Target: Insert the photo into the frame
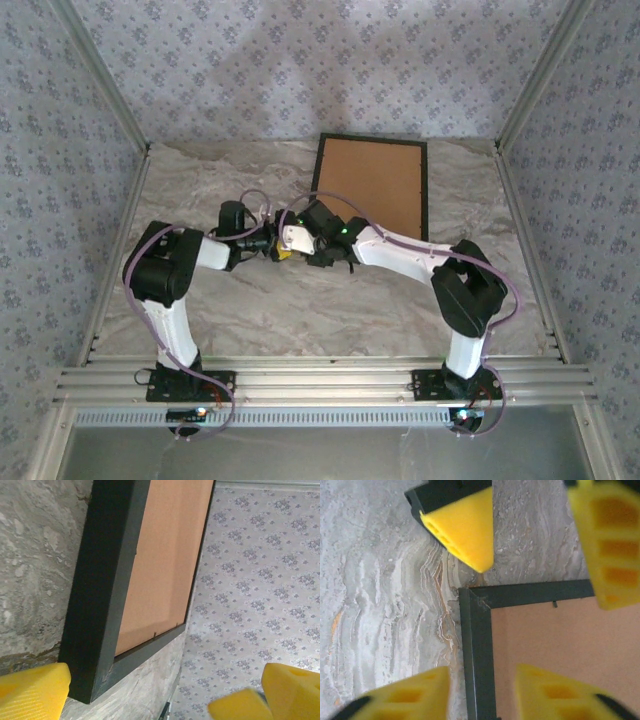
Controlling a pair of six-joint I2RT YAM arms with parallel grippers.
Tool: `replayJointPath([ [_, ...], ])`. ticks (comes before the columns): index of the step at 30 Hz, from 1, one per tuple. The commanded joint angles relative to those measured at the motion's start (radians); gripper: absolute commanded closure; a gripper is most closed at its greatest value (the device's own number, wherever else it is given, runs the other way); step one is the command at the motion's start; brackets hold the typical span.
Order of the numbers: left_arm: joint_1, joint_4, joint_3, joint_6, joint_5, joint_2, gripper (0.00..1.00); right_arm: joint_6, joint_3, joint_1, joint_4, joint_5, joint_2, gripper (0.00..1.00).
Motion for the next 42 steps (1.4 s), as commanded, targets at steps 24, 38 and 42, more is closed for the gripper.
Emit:
replayJointPath([
  [24,0.084,-0.144,-0.019,0.085,-0.044,-0.078,0.01,-0.045,0.046,-0.075,-0.03,-0.004,0.277,1.0],
  [38,-0.001,-0.088,0.005,0.036,-0.034,-0.03,0.01,0.015,0.044,-0.051,-0.069,-0.11,0.079,1.0],
  [42,-0.025,-0.028,0.023,-0.009,-0.024,0.005,0.01,0.016,0.064,-0.044,-0.076,-0.108,0.06,1.0],
])
